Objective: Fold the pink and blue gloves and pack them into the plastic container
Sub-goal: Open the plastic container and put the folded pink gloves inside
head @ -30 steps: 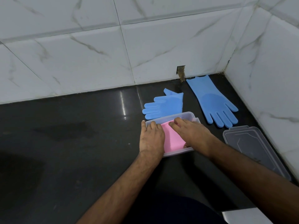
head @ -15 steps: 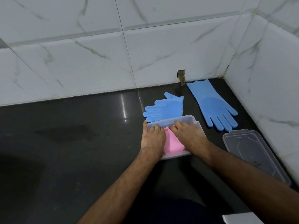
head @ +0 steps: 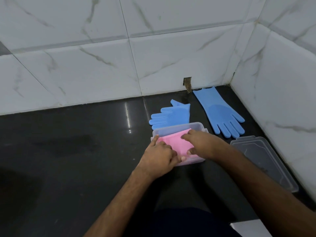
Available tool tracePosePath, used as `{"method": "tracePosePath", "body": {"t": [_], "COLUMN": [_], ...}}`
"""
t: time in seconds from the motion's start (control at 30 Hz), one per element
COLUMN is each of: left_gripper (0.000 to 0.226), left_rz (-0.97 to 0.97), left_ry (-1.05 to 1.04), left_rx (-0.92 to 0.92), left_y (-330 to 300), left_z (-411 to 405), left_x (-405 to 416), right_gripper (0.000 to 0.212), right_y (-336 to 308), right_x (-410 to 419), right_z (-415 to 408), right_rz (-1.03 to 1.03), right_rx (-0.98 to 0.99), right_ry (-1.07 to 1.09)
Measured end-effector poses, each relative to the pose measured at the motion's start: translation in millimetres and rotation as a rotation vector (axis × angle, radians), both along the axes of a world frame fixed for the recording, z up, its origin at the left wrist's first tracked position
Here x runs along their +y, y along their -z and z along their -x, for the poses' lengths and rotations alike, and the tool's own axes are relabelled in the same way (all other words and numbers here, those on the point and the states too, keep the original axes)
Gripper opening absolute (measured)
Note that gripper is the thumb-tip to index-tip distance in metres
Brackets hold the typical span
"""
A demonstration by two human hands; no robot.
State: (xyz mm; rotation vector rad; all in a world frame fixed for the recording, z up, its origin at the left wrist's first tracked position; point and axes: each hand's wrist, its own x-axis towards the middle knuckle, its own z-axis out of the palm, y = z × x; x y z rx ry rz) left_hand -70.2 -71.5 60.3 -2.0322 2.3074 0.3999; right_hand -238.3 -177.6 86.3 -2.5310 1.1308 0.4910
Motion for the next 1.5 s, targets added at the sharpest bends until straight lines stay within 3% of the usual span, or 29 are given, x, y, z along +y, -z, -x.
{"method": "tracePosePath", "body": {"t": [0.1, 0.27, 0.4, 0.47, 0.63, 0.83, 1.13, 1.27, 1.4, 1.5], "left_gripper": [0.075, 0.049, 0.032, 0.024, 0.029, 0.021, 0.030, 0.028, 0.035, 0.035], "left_rz": [-0.076, -0.088, 0.023, 0.026, 0.061, 0.131, 0.258, 0.257, 0.256, 0.251], "left_ry": [0.023, -0.005, -0.027, -0.036, -0.036, -0.001, 0.239, 0.310, 0.335, 0.334], "left_rx": [-0.062, -0.106, -0.149, -0.140, -0.111, -0.104, -0.091, -0.107, -0.091, -0.075], "left_y": [2, -5, -1, 3, 2, 1, 3, 6, 5, 3], "left_z": [6, 12, 14, 19, 37, 51, 78, 81, 79, 75], "left_x": [10, 3, 12, 16, 16, 9, -20, -30, -38, -40], "right_gripper": [0.037, 0.040, 0.038, 0.045, 0.059, 0.054, 0.058, 0.064, 0.081, 0.076], "right_y": [-4, -11, -7, -2, 13, 15, 17, 23, 29, 30], "right_x": [10, 18, 19, 17, 9, 24, 104, 127, 141, 143], "right_z": [-3, 3, 26, 33, 38, 70, 132, 130, 121, 118], "right_rz": [-0.067, -0.118, 0.211, 0.321, 0.057, 0.079, 0.116, 0.017, 0.014, -0.031], "right_rx": [0.113, 0.041, -0.318, -0.363, -0.303, -0.423, -0.820, -0.918, -0.872, -0.871], "right_ry": [0.083, 0.125, 0.185, 0.328, 0.664, 0.823, 1.143, 1.274, 1.323, 1.325]}}
